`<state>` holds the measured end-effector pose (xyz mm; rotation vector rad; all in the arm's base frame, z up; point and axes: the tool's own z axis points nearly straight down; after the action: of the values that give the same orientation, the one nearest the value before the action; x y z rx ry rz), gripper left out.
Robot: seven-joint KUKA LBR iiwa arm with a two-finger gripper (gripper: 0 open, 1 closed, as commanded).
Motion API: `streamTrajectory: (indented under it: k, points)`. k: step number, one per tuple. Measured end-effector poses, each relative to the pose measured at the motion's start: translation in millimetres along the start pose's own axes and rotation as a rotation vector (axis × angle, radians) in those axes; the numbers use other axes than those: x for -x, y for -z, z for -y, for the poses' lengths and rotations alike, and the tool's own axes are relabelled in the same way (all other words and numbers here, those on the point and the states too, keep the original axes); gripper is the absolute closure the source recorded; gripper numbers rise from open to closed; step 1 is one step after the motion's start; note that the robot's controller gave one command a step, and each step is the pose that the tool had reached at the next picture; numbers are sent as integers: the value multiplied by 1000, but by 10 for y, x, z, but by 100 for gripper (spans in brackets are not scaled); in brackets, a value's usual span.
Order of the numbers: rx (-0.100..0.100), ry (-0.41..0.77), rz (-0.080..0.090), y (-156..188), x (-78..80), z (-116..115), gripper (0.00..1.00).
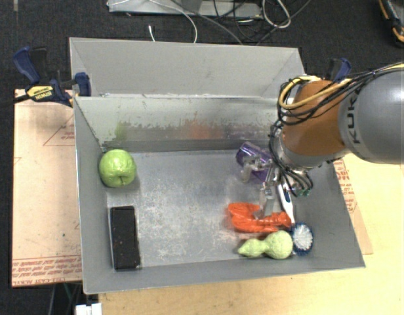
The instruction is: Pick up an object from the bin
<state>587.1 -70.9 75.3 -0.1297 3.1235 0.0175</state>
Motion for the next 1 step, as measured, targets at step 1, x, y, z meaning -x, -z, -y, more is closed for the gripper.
streamTrajectory:
  k: [1]
  points:
    - [-2, -11, 1, 304, 256, -321, 0]
